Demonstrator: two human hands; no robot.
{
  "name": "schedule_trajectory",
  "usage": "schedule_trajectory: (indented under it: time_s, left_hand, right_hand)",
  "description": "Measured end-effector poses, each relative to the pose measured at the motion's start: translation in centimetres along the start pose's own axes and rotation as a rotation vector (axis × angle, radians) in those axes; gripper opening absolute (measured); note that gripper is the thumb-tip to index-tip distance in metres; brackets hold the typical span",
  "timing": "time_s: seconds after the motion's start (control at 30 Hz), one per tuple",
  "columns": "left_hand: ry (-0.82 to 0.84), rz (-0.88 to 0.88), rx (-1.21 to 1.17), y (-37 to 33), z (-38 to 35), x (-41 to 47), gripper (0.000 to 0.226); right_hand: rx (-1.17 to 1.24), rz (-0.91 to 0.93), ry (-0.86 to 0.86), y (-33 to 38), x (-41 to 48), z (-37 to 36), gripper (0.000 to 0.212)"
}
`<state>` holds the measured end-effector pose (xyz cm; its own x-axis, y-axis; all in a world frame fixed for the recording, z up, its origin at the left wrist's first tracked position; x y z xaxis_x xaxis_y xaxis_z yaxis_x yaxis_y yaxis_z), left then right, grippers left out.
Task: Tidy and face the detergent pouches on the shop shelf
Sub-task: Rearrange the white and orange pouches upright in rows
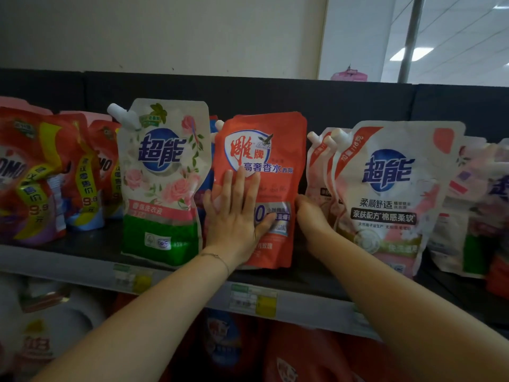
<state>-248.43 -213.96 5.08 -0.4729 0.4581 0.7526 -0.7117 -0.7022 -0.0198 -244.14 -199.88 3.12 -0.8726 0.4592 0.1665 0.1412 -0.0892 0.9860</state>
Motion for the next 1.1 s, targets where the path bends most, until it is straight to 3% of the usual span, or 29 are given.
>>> schedule_trajectory:
  time_s: [0.17,0.27,0.4,0.57,0.7,0.8,0.87,0.97,1.03,1.1]
  left_hand:
    - [0.057,-0.017,0.004,0.3,-1.5,1.6,0.081]
    - [0.096,-0.015,0.006,0.3,-1.7,1.5,0.083]
    - [0.109,-0.035,0.0,0.4,-0.6,0.2,0.082]
    - [-0.047,-0.085,0.0,-0.7,2.7,-1.8,0.075]
    - [-0.286,-0.419,-0.1,-6.3,5.4,-3.8,0.044]
    - [-0.232,-0.568,-0.292,-10.8,5.4,-4.1,0.038]
    - [-0.101,-0.466,-0.423,-12.7,4.9,-2.9,0.04]
    - [0.223,-0.123,-0.47,-13.8,1.2,-0.3,0.072]
    - [0.412,0.065,-0.813,-14.5,-2.1,0.9,0.099]
    - [0.48,0.187,-1.128,-15.6,-4.1,1.9,0.131]
  right_hand:
    - [-0.192,0.017,-0.023,0.0,-1.0,0.2,0.038]
    - [-0.318,0.205,-0.135,1.3,-2.6,0.7,0.029]
    - [-0.553,0.414,-0.156,3.4,-5.4,-1.0,0.021]
    - [-0.634,0.481,-0.172,4.1,-7.1,-1.4,0.013]
    - [-0.767,0.626,-0.261,5.8,-8.9,0.4,0.006]
    - [-0.758,0.68,-0.493,7.0,-10.9,4.8,0.015]
    - [-0.748,0.661,-0.676,7.3,-12.1,8.6,0.028]
    - [-0.633,0.508,-0.819,5.9,-12.2,14.5,0.051]
    - [-0.404,0.362,-0.848,4.0,-11.4,18.0,0.064]
    - [-0.18,0.206,-0.863,2.0,-10.7,20.1,0.063]
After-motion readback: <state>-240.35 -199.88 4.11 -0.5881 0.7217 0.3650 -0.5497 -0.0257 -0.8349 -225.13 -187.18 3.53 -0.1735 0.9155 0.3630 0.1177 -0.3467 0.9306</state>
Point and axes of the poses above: each hand's wrist, its own x-axis towards the middle knuckle, its own z-axis out of the back of the hand, y = z × x, the point moved 10 cm from there along x, towards the middle knuckle, and after that the axes turned 6 degrees about y, right-handed, at the moved point
